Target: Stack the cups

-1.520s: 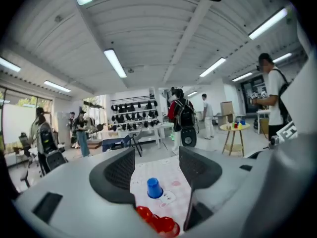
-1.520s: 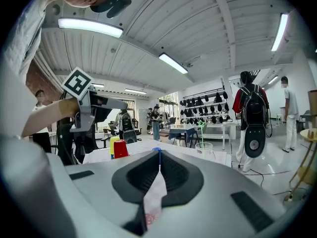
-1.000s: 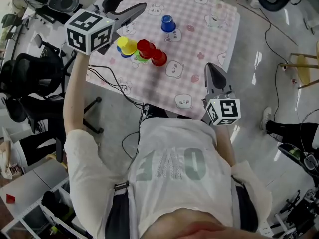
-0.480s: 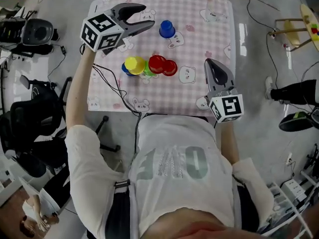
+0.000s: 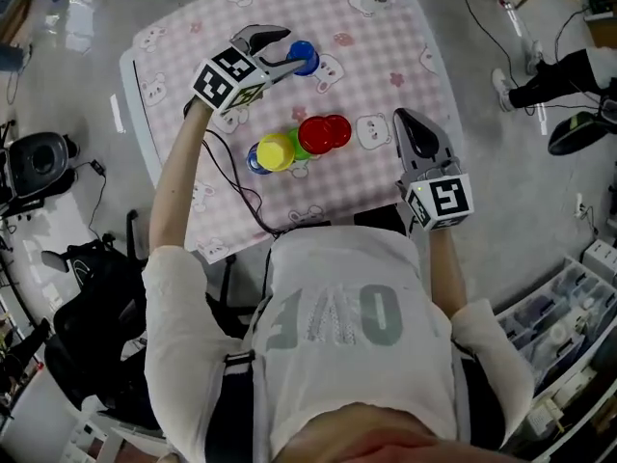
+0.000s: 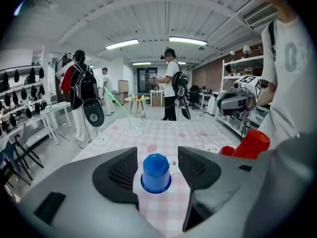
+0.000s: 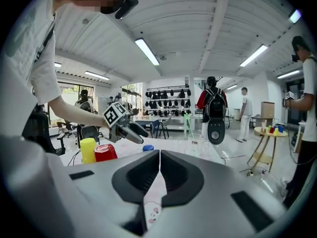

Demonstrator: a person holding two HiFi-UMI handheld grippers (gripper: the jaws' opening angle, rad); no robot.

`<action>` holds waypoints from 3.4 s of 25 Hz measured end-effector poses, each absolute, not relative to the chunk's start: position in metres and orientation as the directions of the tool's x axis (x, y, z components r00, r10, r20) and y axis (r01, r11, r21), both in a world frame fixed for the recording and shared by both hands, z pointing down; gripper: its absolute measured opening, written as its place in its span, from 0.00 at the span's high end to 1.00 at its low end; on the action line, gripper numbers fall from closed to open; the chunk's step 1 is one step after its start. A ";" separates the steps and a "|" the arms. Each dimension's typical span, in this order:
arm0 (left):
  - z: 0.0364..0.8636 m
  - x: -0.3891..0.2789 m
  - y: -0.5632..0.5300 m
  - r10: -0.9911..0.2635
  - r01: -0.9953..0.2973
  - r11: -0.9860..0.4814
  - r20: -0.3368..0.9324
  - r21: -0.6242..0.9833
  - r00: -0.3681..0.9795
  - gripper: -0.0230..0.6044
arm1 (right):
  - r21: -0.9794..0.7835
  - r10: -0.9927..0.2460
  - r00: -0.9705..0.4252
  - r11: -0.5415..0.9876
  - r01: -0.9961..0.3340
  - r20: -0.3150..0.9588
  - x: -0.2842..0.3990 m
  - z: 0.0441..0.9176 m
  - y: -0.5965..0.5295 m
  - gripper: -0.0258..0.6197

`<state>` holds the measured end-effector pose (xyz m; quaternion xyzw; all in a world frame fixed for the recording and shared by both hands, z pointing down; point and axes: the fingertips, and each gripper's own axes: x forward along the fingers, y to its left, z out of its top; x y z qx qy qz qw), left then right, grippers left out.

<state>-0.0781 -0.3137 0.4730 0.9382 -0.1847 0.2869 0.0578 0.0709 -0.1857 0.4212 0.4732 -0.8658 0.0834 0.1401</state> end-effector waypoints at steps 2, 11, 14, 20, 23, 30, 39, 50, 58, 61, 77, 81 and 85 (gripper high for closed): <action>0.490 -0.077 -0.318 -0.287 -0.358 -0.934 0.579 0.009 0.763 0.53 | 0.002 -0.799 -0.500 0.531 -0.847 0.333 0.066 0.424 -0.190 0.91; 0.519 -0.074 -0.329 -0.246 -0.333 -0.942 0.599 0.036 0.762 0.53 | 0.008 -0.808 -0.483 0.516 -0.857 0.339 0.055 0.423 -0.204 0.91; 0.522 -0.064 -0.329 -0.237 -0.322 -0.946 0.605 0.034 0.760 0.53 | 0.008 -0.805 -0.487 0.520 -0.854 0.339 0.056 0.423 -0.203 0.91; 0.533 -0.066 -0.325 -0.250 -0.325 -0.946 0.625 0.006 0.739 0.59 | -0.004 -0.814 -0.473 0.501 -0.865 0.336 0.057 0.425 -0.196 0.91; 0.531 -0.067 -0.324 -0.249 -0.324 -0.946 0.619 0.009 0.745 0.60 | -0.001 -0.813 -0.477 0.506 -0.863 0.332 0.057 0.424 -0.194 0.91; 0.451 -0.073 -0.333 -0.337 -0.391 -0.920 0.514 -0.005 0.788 0.60 | 0.006 -0.811 -0.494 0.522 -0.853 0.314 0.056 0.403 -0.196 0.91; 0.323 -0.092 -0.224 -0.422 -0.370 -0.906 0.402 -0.204 0.812 0.60 | -0.011 -0.751 -0.609 0.628 -0.779 0.255 0.030 0.402 -0.156 0.91; 0.315 -0.090 -0.134 -0.384 -0.361 -0.920 0.540 -0.153 0.749 0.60 | -0.047 -0.712 -0.666 0.675 -0.737 0.222 0.055 0.393 -0.123 0.91; 0.349 -0.088 -0.128 -0.360 -0.368 -0.923 0.589 -0.112 0.724 0.60 | -0.051 -0.707 -0.673 0.680 -0.731 0.216 0.063 0.397 -0.120 0.91; 0.356 -0.086 -0.129 -0.356 -0.369 -0.923 0.595 -0.105 0.721 0.60 | -0.049 -0.706 -0.674 0.681 -0.730 0.219 0.066 0.396 -0.123 0.91; 0.372 -0.083 -0.129 -0.298 -0.339 -0.940 0.602 -0.048 0.741 0.60 | -0.044 -0.693 -0.681 0.692 -0.720 0.235 0.063 0.400 -0.132 0.91; 0.361 -0.081 -0.129 -0.307 -0.346 -0.937 0.564 -0.041 0.766 0.58 | -0.024 -0.683 -0.694 0.709 -0.705 0.228 0.059 0.397 -0.136 0.91; 0.328 -0.089 -0.139 -0.389 -0.398 -0.913 0.493 -0.094 0.778 0.57 | -0.007 -0.682 -0.704 0.717 -0.697 0.198 0.052 0.385 -0.143 0.91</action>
